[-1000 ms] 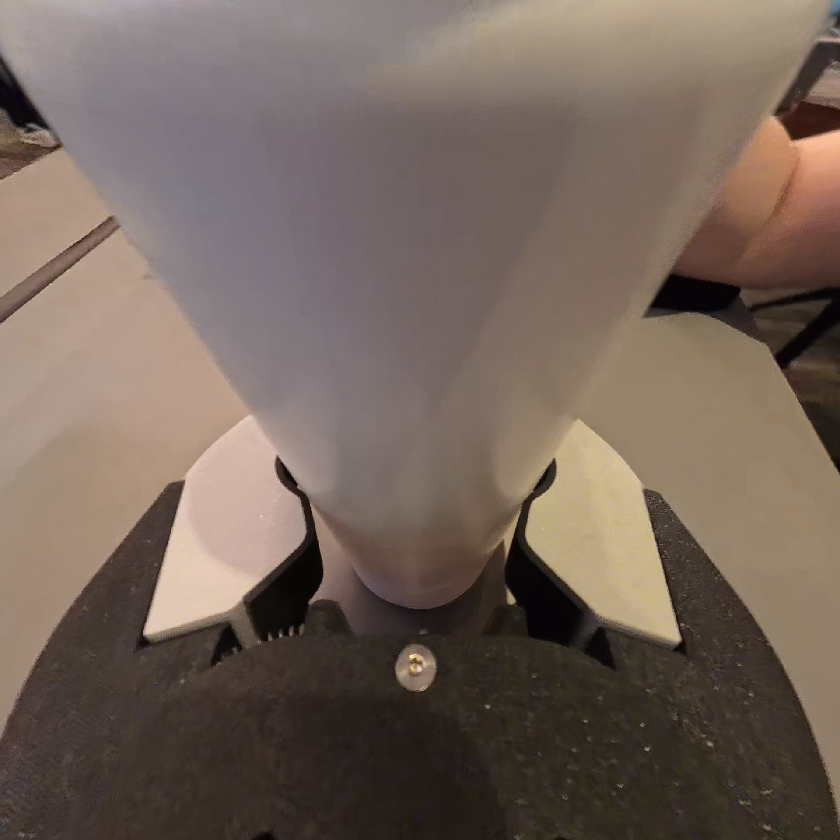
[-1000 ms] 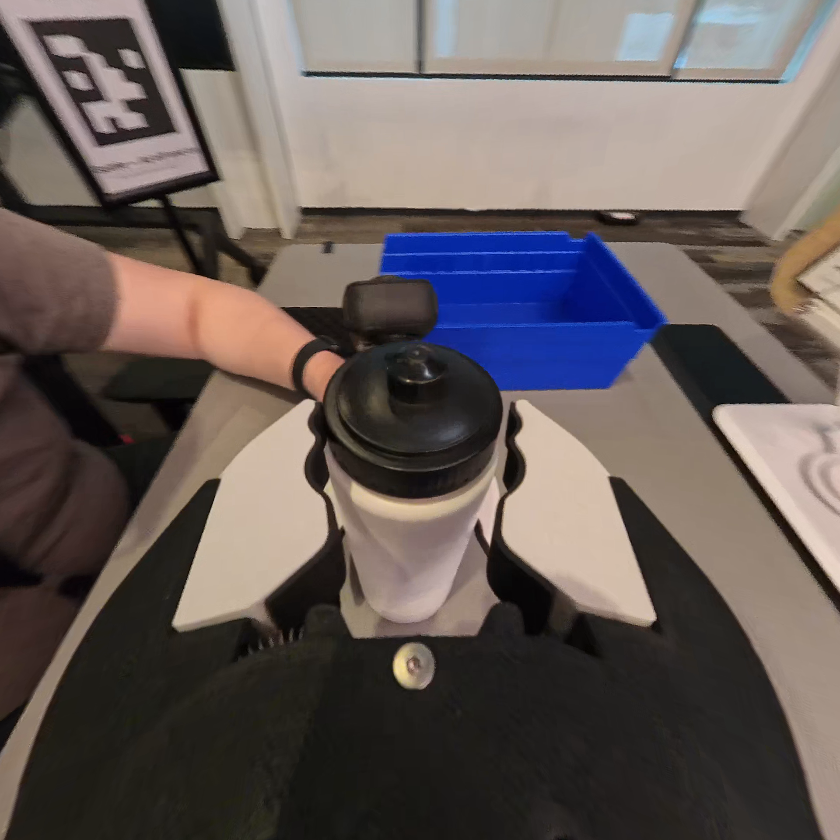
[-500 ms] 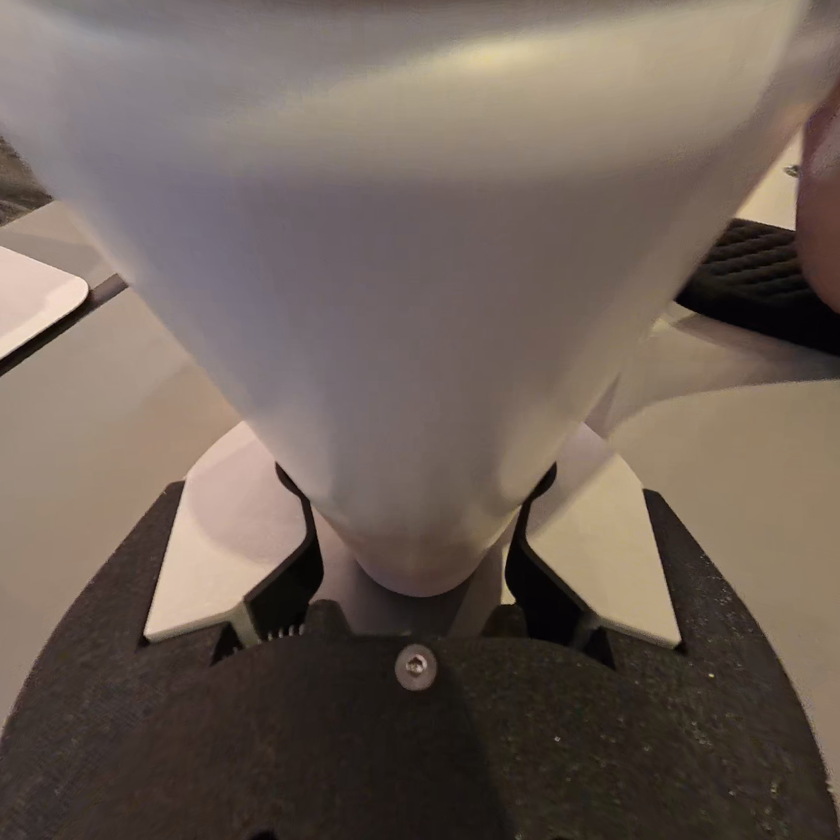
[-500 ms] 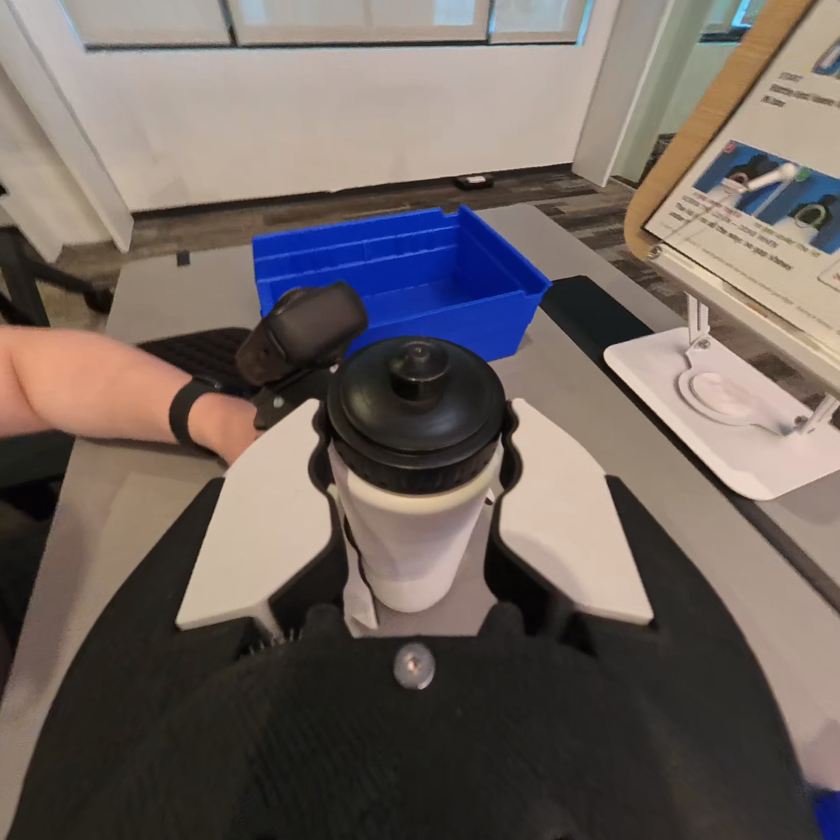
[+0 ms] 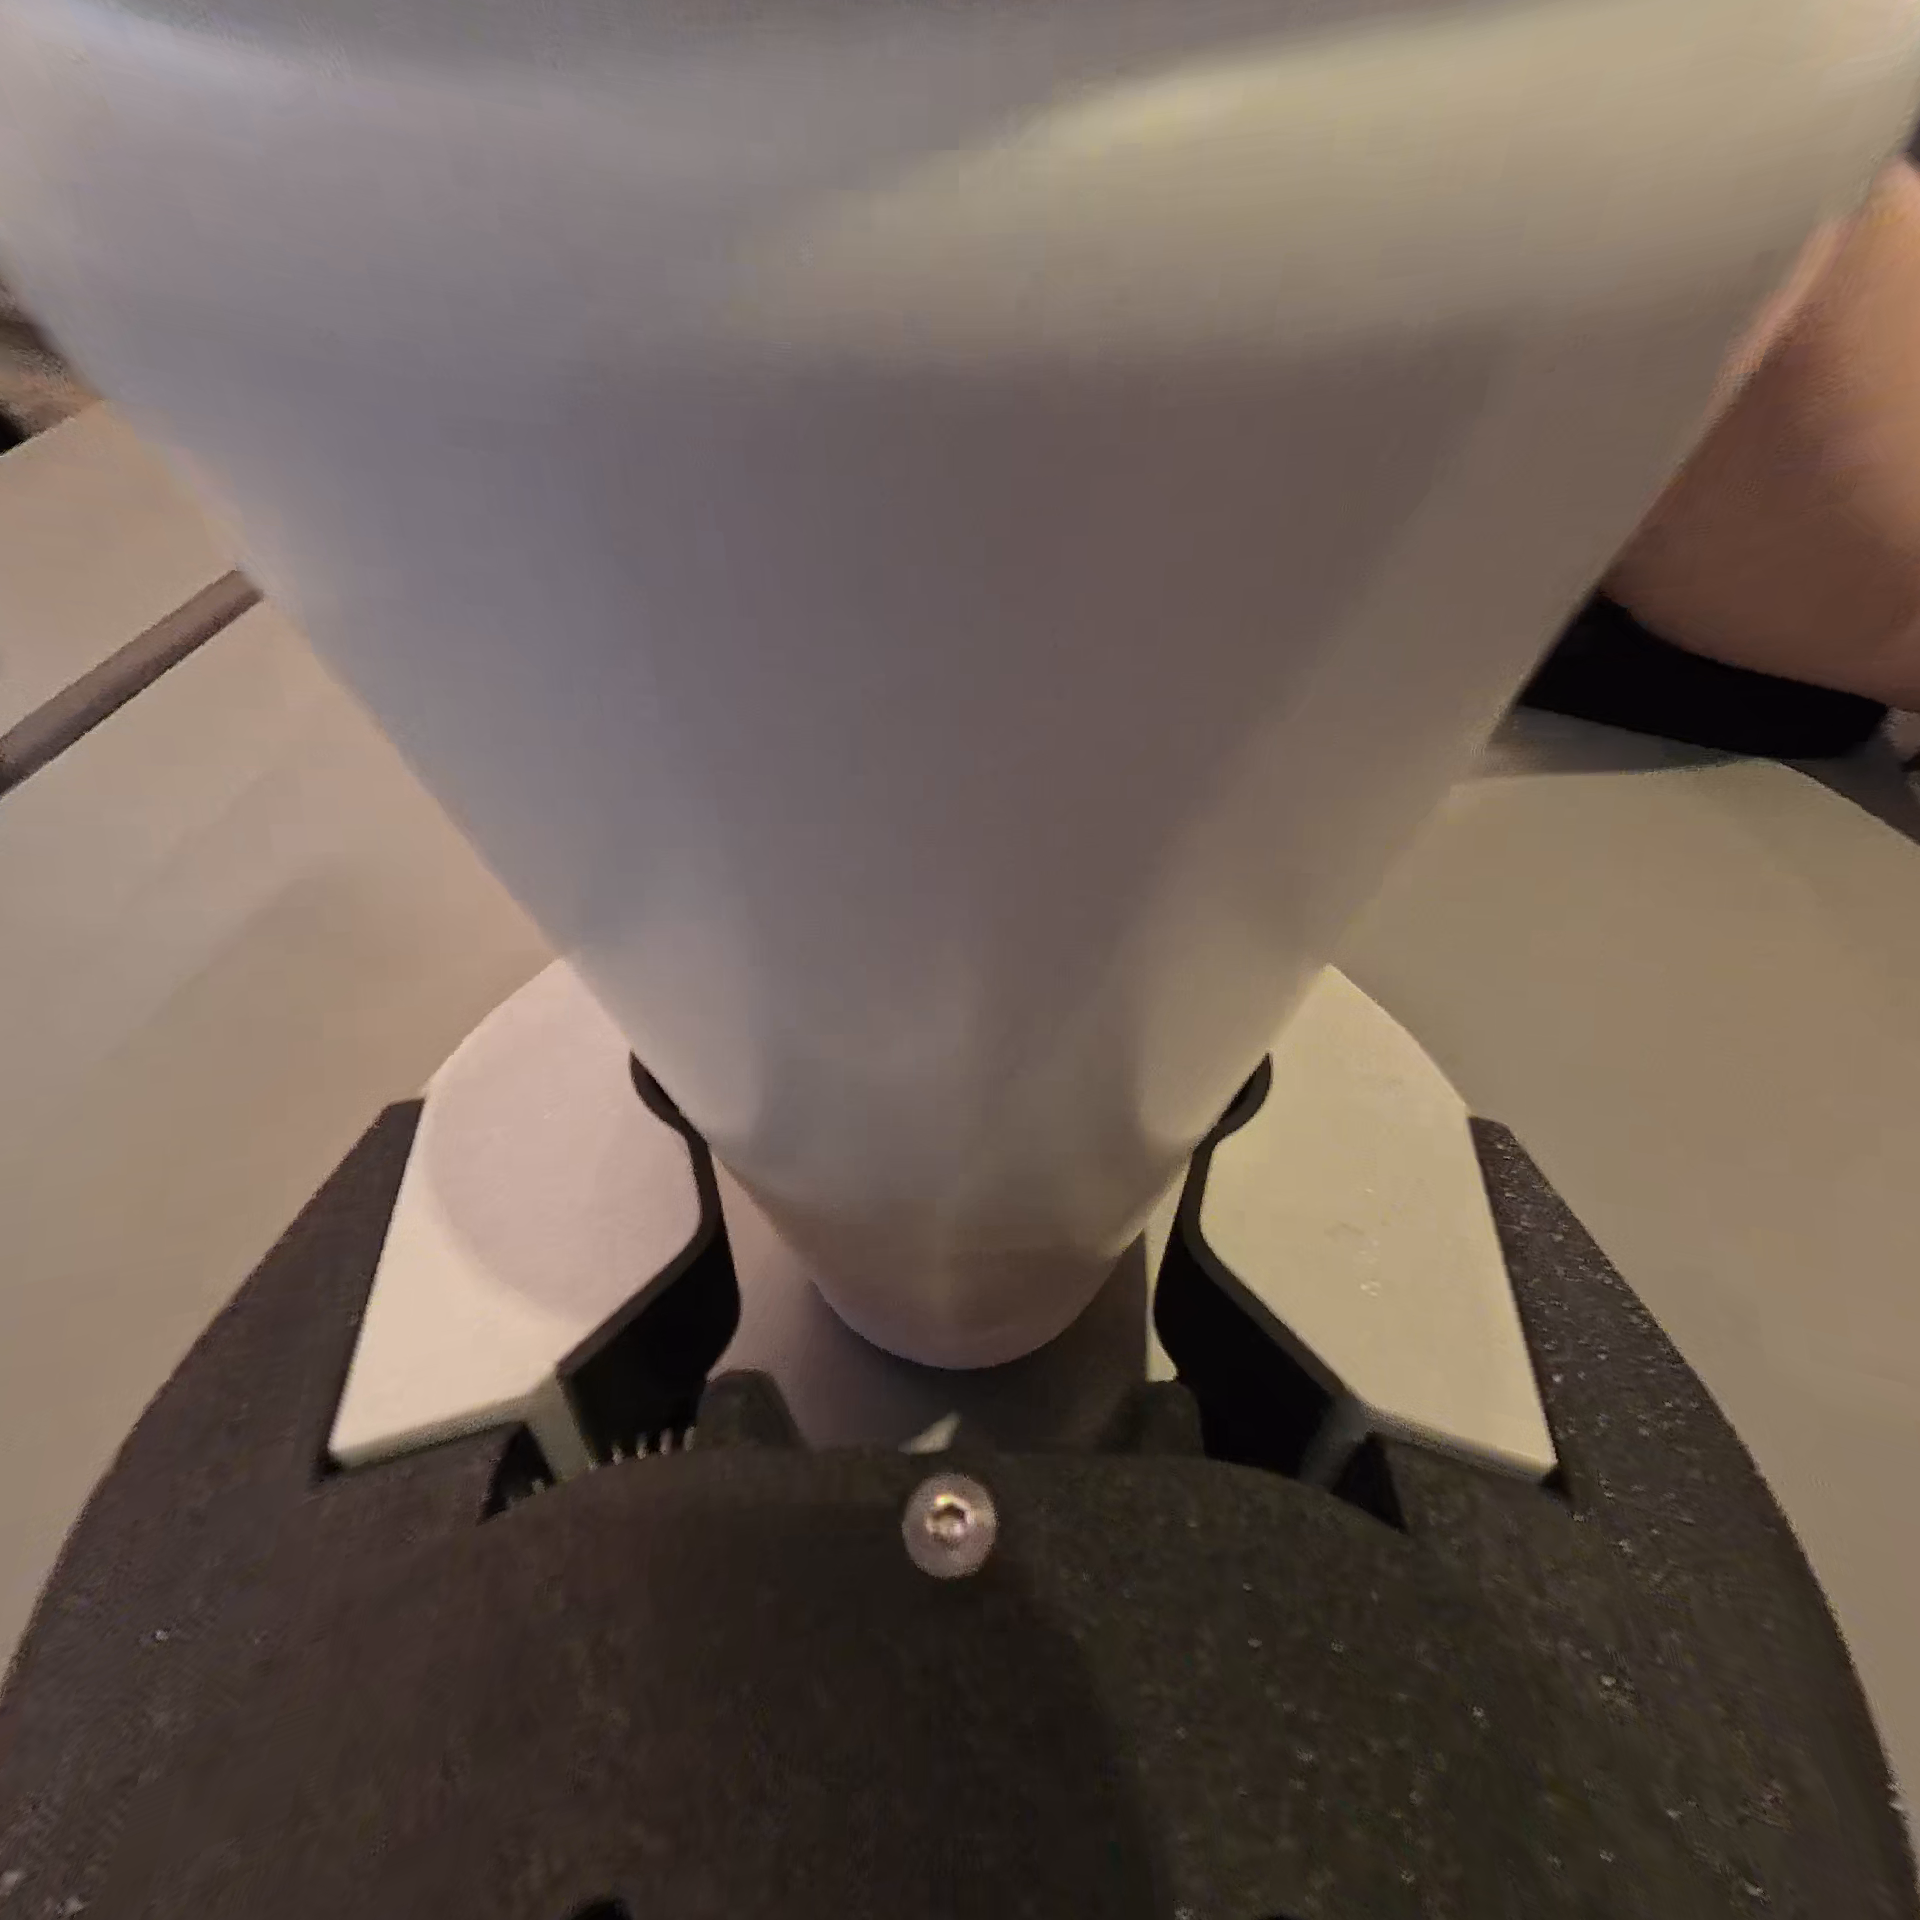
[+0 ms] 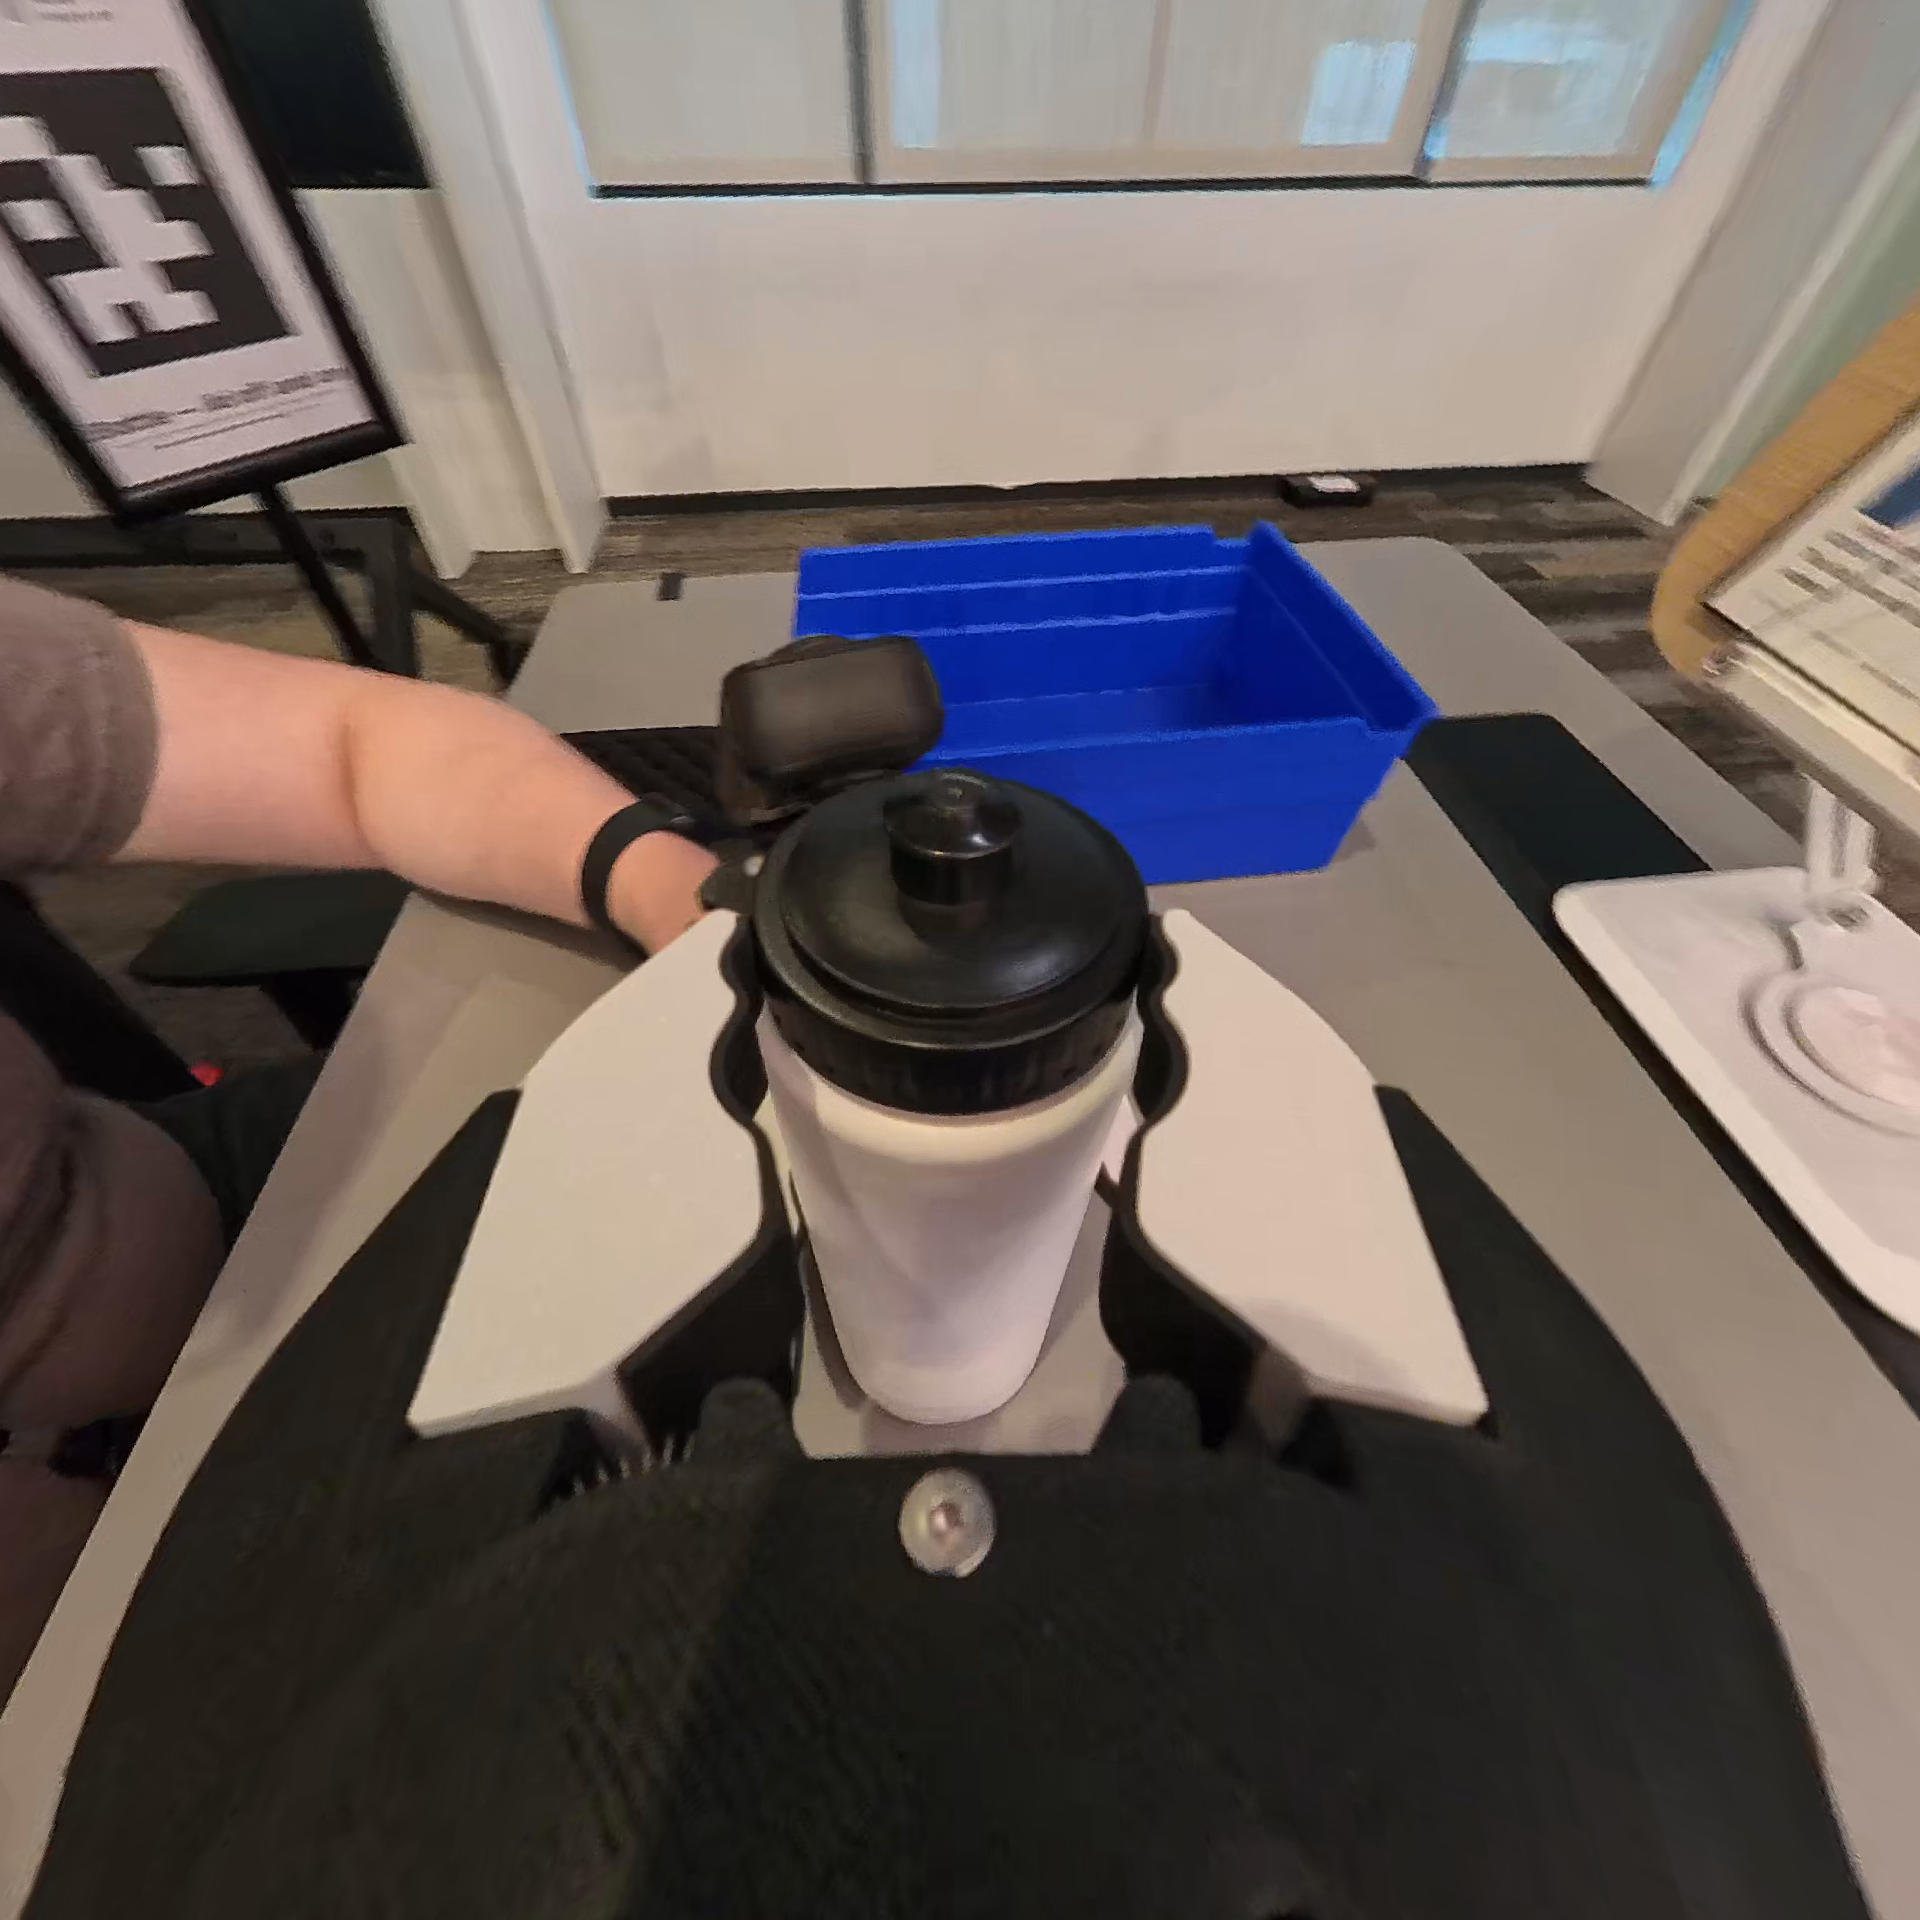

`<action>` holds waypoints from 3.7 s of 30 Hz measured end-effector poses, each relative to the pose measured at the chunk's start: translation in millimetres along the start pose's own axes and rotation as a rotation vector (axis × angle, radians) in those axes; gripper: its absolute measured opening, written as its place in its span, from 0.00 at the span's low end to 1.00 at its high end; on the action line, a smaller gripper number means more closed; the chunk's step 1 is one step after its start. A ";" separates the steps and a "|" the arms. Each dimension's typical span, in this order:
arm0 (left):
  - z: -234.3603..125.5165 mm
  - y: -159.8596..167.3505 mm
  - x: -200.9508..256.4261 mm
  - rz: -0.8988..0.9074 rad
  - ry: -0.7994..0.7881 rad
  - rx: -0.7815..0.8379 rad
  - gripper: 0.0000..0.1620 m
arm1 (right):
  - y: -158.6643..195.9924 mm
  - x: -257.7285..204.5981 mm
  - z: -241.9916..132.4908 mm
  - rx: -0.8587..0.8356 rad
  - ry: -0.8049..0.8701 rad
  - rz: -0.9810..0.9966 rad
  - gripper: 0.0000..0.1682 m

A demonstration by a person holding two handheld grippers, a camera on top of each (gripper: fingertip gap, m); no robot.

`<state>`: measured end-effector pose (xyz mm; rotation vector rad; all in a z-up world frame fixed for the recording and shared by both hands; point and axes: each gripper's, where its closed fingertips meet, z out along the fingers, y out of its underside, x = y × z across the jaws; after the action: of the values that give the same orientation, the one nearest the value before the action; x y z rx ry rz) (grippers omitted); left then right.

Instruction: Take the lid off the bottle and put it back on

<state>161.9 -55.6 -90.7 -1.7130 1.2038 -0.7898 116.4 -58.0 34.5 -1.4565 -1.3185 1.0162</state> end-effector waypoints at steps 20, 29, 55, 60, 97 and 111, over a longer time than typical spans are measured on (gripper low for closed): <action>1.5 0.2 13.4 0.069 0.073 0.001 0.63 | -6.9 -16.0 -10.4 0.054 -0.137 -0.010 0.42; -2.1 1.8 -19.4 -0.009 -0.140 -0.017 0.63 | -7.7 6.3 0.4 -0.044 0.177 0.052 0.42; 14.9 11.2 -22.4 -0.097 -0.139 0.014 0.60 | -2.7 21.9 -13.3 -0.080 0.242 0.014 0.41; 12.9 12.2 -32.1 -0.118 -0.198 -0.002 0.60 | -5.0 25.6 -7.9 -0.100 0.450 0.039 0.41; 18.9 11.2 -7.1 -0.163 -0.028 -0.084 0.59 | -1.8 27.8 -11.7 -0.057 0.274 0.178 0.44; -8.4 -4.7 49.7 -0.502 0.487 -0.090 0.60 | -6.1 44.6 -28.1 0.199 -0.097 0.594 0.41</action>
<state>172.9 -104.2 -82.2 -1.9960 1.1349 -1.5449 146.1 -15.9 47.5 -1.6969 -0.8222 1.5663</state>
